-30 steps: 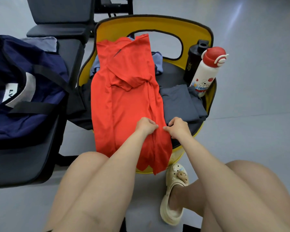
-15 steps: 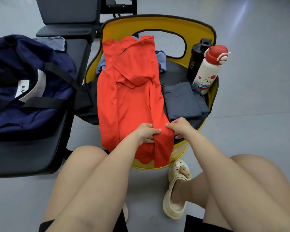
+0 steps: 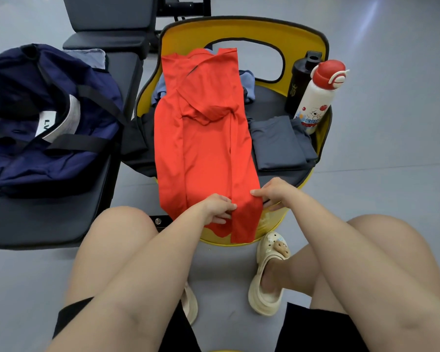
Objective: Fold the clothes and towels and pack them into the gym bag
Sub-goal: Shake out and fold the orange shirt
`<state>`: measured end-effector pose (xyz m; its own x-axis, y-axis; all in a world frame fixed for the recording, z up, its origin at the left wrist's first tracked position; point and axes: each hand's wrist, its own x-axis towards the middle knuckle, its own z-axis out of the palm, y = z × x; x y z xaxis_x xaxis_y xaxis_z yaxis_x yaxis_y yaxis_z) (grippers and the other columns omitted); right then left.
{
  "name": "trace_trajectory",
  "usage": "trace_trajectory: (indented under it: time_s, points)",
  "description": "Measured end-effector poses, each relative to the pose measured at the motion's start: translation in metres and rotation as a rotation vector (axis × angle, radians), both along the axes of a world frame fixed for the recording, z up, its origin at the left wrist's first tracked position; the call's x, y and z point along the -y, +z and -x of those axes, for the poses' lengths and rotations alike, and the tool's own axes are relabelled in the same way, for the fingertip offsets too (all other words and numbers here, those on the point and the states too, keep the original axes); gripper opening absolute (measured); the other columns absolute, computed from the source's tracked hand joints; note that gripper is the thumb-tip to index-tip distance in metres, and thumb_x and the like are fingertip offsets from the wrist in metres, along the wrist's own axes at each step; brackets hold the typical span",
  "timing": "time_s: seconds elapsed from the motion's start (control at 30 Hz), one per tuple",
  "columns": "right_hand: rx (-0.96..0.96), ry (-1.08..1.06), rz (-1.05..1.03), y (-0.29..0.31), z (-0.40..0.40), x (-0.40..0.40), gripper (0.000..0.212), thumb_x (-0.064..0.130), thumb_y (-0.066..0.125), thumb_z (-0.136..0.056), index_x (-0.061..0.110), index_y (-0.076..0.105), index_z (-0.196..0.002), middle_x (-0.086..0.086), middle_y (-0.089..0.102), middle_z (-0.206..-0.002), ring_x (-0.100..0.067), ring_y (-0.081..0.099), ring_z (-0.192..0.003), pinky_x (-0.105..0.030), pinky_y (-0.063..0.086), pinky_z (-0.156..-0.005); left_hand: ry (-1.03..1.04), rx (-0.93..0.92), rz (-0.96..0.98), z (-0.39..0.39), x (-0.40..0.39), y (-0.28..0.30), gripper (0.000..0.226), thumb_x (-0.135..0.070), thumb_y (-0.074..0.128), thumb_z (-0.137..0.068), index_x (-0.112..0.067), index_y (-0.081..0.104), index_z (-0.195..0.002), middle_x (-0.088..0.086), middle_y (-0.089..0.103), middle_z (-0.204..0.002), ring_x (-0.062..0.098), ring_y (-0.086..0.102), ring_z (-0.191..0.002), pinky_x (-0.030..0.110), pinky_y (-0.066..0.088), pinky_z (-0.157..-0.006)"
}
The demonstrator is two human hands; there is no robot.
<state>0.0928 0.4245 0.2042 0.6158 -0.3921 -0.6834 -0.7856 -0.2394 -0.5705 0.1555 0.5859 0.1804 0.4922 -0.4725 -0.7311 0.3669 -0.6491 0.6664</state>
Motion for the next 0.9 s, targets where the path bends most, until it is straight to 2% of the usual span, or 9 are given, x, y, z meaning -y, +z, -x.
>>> trace_trajectory:
  time_s: [0.1,0.2,0.3,0.47,0.6,0.67,0.77,0.83,0.9]
  points:
    - [-0.037,0.03,-0.027,0.003,0.011,0.001,0.043,0.03,0.066,-0.09,0.001,0.057,-0.12,-0.013,0.064,-0.117,-0.026,0.067,-0.097,-0.037,0.05,-0.086,0.02,-0.02,-0.002,0.012,-0.009,-0.008,0.029,-0.019,0.052,-0.097,-0.008,0.053,-0.125,0.009,0.058,-0.127,0.023,0.055,-0.121,0.035,0.043,-0.095]
    - [-0.019,-0.004,-0.046,-0.001,0.021,-0.001,0.038,0.026,0.066,-0.09,0.003,0.058,-0.119,-0.009,0.063,-0.122,-0.025,0.064,-0.107,-0.038,0.047,-0.094,0.025,-0.007,-0.012,0.017,-0.023,-0.017,0.033,-0.023,0.047,-0.1,-0.009,0.051,-0.129,0.008,0.054,-0.133,0.024,0.051,-0.125,0.037,0.04,-0.099]
    - [0.042,-0.097,-0.09,-0.017,0.028,-0.012,0.029,0.019,0.067,-0.089,0.004,0.061,-0.113,-0.007,0.063,-0.111,-0.025,0.061,-0.106,-0.037,0.044,-0.096,0.068,0.025,-0.025,0.014,-0.043,-0.028,0.029,-0.024,0.047,-0.1,-0.011,0.053,-0.125,0.008,0.056,-0.13,0.024,0.054,-0.119,0.038,0.039,-0.1]
    - [0.225,-0.198,-0.064,-0.049,0.038,-0.026,0.014,0.014,0.072,-0.084,0.011,0.062,-0.076,-0.009,0.062,-0.092,-0.019,0.056,-0.083,-0.018,0.038,-0.056,0.229,0.116,-0.125,0.001,-0.076,-0.047,0.029,-0.02,0.049,-0.099,-0.001,0.056,-0.119,0.016,0.058,-0.116,0.021,0.052,-0.097,0.028,0.047,-0.075]
    - [0.264,-0.239,-0.065,-0.067,0.043,-0.034,0.027,0.021,0.074,-0.082,0.001,0.069,-0.101,-0.014,0.069,-0.105,-0.026,0.064,-0.097,-0.034,0.05,-0.085,0.378,0.242,-0.181,-0.02,-0.099,-0.06,0.023,-0.021,0.049,-0.098,0.0,0.057,-0.092,0.016,0.055,-0.111,0.025,0.053,-0.104,0.033,0.042,-0.088]
    - [0.282,-0.262,-0.076,-0.073,0.044,-0.04,0.03,0.021,0.075,-0.081,0.001,0.068,-0.103,-0.014,0.069,-0.108,-0.028,0.064,-0.103,-0.041,0.047,-0.097,0.527,0.297,-0.163,-0.029,-0.103,-0.062,0.033,-0.022,0.052,-0.096,0.002,0.052,-0.118,0.016,0.055,-0.124,0.028,0.053,-0.114,0.034,0.042,-0.097]
    - [0.318,-0.285,-0.092,-0.078,0.044,-0.045,0.032,0.018,0.073,-0.083,-0.001,0.066,-0.107,-0.011,0.067,-0.104,-0.022,0.062,-0.094,-0.034,0.049,-0.09,0.676,0.397,-0.078,-0.037,-0.105,-0.056,0.061,-0.02,0.059,-0.093,-0.004,0.029,-0.144,0.018,0.041,-0.143,0.03,0.042,-0.13,0.036,0.035,-0.107]
    - [0.336,-0.304,-0.108,-0.081,0.045,-0.046,0.031,0.016,0.072,-0.084,-0.002,0.065,-0.108,-0.008,0.065,-0.1,-0.018,0.059,-0.092,-0.029,0.046,-0.083,0.688,0.399,0.032,-0.041,-0.105,-0.053,0.07,-0.014,0.061,-0.092,-0.008,0.02,-0.149,0.014,0.035,-0.149,0.027,0.037,-0.135,0.033,0.034,-0.105]
    - [0.341,-0.322,-0.121,-0.083,0.046,-0.047,0.028,0.017,0.071,-0.084,-0.001,0.066,-0.105,-0.008,0.066,-0.099,-0.018,0.06,-0.091,-0.028,0.046,-0.081,0.646,0.354,0.108,-0.044,-0.103,-0.051,0.058,-0.009,0.06,-0.092,-0.007,0.033,-0.143,0.013,0.045,-0.142,0.026,0.046,-0.128,0.028,0.04,-0.094]
